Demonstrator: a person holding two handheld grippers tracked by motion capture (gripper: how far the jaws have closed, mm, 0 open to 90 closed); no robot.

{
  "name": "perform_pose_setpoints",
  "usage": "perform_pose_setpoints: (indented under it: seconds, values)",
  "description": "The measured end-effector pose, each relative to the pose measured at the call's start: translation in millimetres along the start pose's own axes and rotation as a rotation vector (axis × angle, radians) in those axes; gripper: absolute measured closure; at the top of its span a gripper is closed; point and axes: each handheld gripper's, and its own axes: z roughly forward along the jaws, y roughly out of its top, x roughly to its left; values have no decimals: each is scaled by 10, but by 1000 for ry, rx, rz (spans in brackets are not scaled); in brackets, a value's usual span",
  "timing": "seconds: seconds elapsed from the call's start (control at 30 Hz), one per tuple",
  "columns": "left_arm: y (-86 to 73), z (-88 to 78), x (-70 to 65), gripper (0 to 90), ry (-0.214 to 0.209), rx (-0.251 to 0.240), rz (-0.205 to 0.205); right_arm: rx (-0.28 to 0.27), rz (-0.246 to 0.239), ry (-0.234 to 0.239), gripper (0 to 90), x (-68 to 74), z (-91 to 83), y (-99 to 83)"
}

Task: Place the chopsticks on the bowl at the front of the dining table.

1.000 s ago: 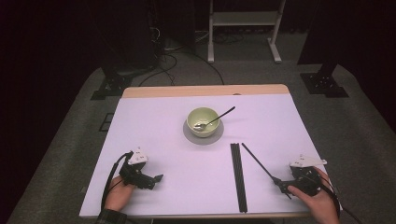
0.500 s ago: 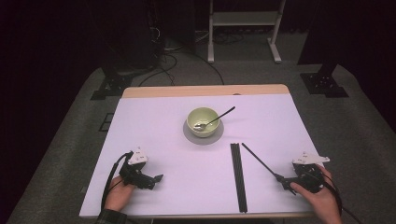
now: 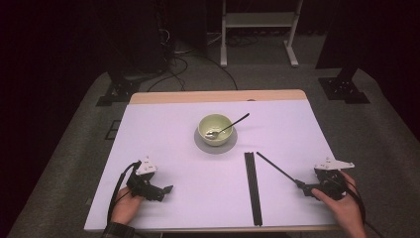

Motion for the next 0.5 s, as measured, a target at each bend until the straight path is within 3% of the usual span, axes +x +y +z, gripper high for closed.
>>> perform_pose_setpoints:
  seconds: [0.4,0.5]
  values:
    - [0,0,0,0,0,0,0,-4,18,-11,140,-126,35,25]
    - [0,0,0,0,0,0,0,-13,24,6,140,-125,24,30]
